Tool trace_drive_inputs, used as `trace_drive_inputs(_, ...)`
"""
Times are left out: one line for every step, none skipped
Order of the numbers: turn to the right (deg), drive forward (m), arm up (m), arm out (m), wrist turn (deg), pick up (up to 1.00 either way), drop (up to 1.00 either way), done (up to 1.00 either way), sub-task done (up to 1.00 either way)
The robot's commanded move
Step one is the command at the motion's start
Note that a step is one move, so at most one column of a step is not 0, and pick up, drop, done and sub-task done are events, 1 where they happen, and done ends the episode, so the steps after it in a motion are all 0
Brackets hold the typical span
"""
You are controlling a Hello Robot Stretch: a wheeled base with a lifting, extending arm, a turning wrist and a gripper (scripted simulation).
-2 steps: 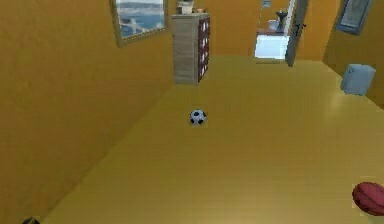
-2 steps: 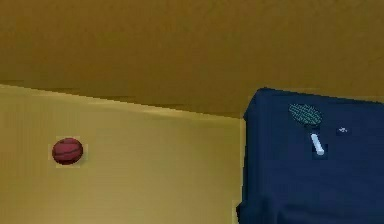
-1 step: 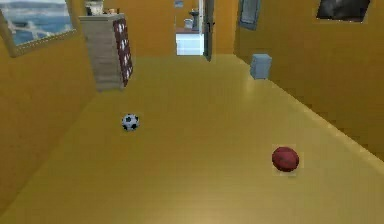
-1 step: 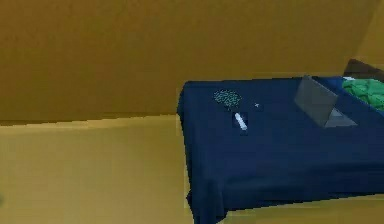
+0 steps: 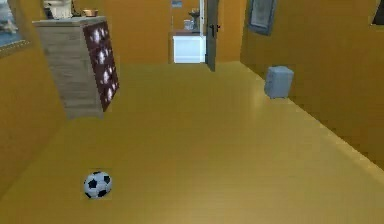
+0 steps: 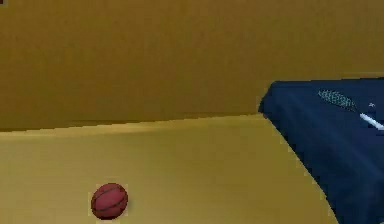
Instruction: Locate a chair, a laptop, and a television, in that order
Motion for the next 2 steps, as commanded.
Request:
trace_drive_inputs(0.0, 1.0, 0.0, 0.0, 0.0, 0.0, 0.0, 0.0, 0.0)
trace_drive_inputs(0.0, 1.0, 0.0, 0.0, 0.0, 0.0, 0.0, 0.0, 0.0)
